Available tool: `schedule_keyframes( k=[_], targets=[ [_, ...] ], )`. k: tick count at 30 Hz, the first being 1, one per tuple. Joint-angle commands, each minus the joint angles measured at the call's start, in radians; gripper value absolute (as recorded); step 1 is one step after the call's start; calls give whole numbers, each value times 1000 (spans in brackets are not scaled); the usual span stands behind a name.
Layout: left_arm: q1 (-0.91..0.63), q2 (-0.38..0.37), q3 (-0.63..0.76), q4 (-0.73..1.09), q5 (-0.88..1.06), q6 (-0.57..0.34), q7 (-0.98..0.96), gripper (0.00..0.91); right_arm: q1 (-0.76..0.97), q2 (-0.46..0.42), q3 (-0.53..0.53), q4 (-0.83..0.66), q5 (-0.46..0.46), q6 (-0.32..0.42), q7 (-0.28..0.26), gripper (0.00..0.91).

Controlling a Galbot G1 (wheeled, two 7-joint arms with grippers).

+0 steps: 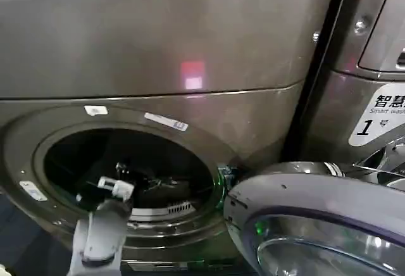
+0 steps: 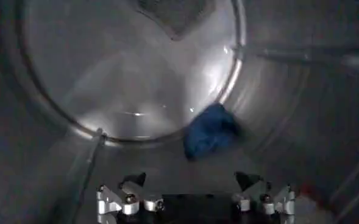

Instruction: Grasp the clothes from the dryer.

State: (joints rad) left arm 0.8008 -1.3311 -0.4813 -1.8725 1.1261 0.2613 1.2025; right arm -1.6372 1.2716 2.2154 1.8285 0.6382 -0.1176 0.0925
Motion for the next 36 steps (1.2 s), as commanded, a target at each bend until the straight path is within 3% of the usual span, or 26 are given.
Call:
schedule_keyframes(
  k=[1, 8, 16, 36],
  targets=[
    [-139, 126, 112, 140, 39, -590, 146, 907, 6, 3, -6, -11, -2, 2, -2, 907],
    [-142, 136, 127, 193, -63, -572, 146, 907, 9, 1, -12, -13, -4, 1, -1, 907],
    [-141, 138, 168, 261, -236, -491, 146, 907, 14, 4, -21, -16, -23, 1, 2, 907],
    [-151, 84, 168, 490, -173, -415, 145, 907, 27, -1, -43, -19, -43, 0, 1, 907]
  ],
)
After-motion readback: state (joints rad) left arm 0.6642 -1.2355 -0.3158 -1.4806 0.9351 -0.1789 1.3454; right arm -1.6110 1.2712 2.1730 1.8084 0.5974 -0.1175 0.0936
